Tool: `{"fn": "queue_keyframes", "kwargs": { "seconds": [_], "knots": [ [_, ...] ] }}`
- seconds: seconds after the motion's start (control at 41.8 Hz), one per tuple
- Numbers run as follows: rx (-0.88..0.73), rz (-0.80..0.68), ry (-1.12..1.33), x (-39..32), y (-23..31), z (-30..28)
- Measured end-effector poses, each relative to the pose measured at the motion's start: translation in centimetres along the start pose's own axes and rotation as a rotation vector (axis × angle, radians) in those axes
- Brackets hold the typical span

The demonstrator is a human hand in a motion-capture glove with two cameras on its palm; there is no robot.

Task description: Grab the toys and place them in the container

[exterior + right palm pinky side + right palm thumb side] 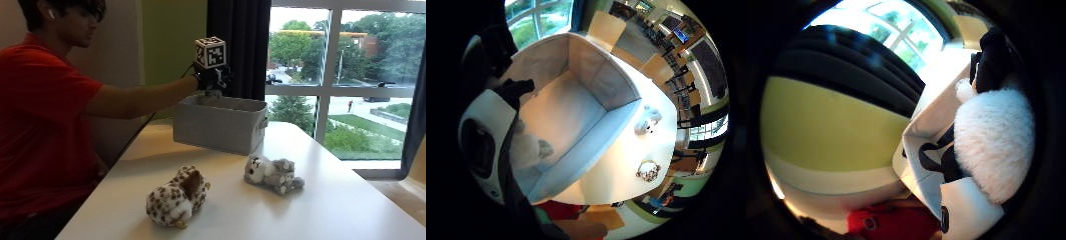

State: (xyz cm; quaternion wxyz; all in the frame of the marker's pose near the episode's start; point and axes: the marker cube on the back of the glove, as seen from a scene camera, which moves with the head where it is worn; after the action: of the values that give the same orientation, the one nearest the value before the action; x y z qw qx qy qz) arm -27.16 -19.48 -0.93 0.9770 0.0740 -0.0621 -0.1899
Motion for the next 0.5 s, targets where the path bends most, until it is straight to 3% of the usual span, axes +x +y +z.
{"fn": "queue_keyframes", "kwargs": {
  "seconds": [0.215, 0.502],
  "knots": [
    [0.01, -0.011, -0.008, -0.7, -0.1, 0.7],
    [-0.091, -0.024, 0.027, 0.8, 1.1, 0.5]
  ]
}}
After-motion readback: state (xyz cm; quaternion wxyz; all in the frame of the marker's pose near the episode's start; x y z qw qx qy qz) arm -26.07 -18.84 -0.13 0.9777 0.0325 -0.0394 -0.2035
